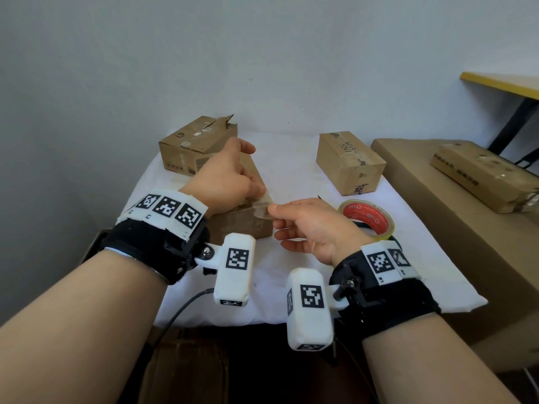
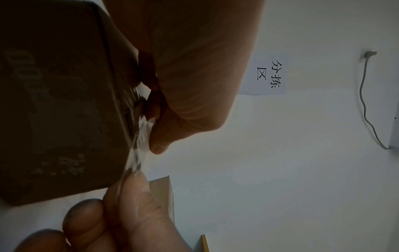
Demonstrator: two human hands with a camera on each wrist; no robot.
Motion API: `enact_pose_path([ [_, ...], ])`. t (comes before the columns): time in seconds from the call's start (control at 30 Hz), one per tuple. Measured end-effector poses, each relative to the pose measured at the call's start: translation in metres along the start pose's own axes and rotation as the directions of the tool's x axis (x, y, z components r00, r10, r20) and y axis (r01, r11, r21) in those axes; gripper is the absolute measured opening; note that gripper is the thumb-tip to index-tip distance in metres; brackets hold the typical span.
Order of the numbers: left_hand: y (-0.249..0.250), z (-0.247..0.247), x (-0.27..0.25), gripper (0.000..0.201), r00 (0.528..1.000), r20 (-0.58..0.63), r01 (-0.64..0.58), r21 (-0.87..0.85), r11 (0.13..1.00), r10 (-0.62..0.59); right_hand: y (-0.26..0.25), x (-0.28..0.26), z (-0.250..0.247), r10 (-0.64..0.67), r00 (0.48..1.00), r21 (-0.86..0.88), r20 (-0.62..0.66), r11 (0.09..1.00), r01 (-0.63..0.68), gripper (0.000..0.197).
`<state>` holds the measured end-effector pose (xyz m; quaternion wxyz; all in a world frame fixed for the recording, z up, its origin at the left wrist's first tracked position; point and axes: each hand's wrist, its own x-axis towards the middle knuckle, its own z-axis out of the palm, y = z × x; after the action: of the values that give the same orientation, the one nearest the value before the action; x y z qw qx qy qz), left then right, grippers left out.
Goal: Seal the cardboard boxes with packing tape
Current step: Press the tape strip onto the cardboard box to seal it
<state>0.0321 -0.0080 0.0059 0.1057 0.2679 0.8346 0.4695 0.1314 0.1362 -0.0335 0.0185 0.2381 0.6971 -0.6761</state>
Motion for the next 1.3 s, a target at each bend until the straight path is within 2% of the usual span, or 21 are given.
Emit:
enact_pose_path([
  [0.73,0.003,0.005,-0.002,0.063,0.998,-0.04,-0.036,0.197,0.98,0.045,0.002,0.002,-0.001,0.012,1.0,0.004,-0.008,1.0,-0.012,0.013],
  [0.9,0.001,0.004,-0.002,0.054,1.0,-0.005,-0.021,0.171,0.985,0.022,0.001,0.002,-0.001,0.012,1.0,0.007,-0.007,1.0,-0.012,0.012],
  [1.13,-0.006,-0.003,0.003,0.053,0.999,0.05,-0.008,0.149,0.989,0.001,0.0,0.0,-0.001,0.009,1.0,0.005,-0.002,1.0,-0.009,0.013],
  [1.3,-0.007,-0.002,0.004,0.041,1.0,0.027,-0.003,0.105,0.994,0.0,0.0,-0.001,-0.001,0.006,1.0,-0.006,0.005,1.0,-0.006,0.015],
])
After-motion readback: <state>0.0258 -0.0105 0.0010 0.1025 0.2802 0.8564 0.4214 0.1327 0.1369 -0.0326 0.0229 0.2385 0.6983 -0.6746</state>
